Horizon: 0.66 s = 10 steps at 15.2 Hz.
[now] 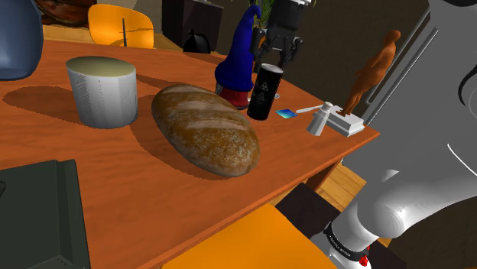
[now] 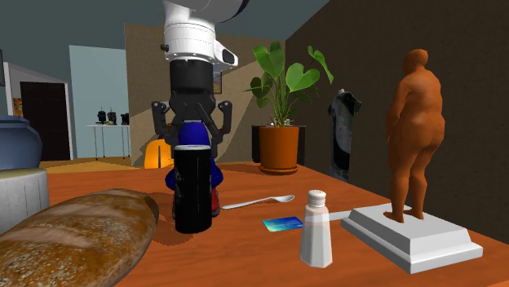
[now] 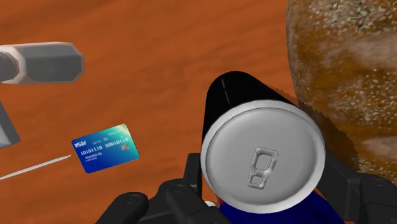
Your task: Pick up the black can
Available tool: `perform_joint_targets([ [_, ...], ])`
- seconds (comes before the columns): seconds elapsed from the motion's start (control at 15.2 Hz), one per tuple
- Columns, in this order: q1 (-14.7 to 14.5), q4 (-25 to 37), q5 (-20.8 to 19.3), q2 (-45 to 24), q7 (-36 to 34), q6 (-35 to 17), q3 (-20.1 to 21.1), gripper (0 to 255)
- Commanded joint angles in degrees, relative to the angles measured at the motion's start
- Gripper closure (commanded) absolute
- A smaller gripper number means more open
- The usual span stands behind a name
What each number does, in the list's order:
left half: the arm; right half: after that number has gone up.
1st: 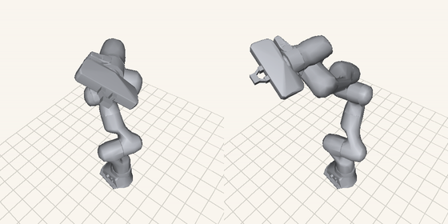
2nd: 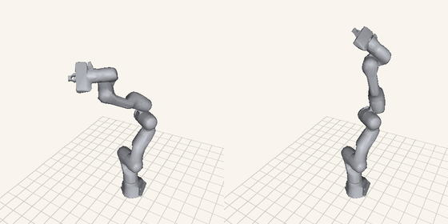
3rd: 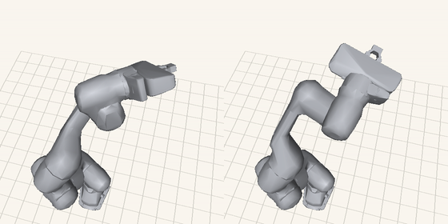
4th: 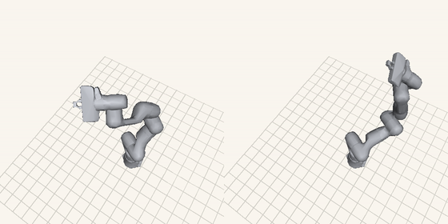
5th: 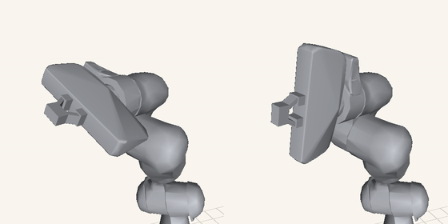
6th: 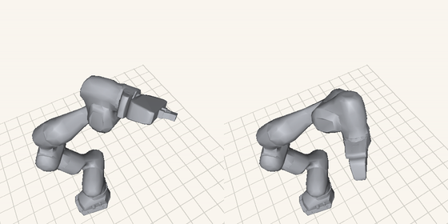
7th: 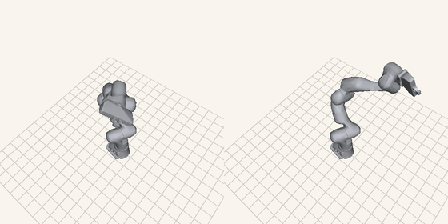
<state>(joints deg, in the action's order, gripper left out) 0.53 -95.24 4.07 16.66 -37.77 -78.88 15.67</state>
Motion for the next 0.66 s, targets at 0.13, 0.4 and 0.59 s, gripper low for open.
perform_joint_targets([
  [0.13,0.07,4.96,-0.35,-1.65,-0.37,3.35,0.18,255],
  [0.4,0.1,10.47,-0.79,-3.72,-0.83,6.84,0.46,255],
  [0.59,0.1,12.15,-0.94,-4.38,-0.97,7.88,0.56,255],
])
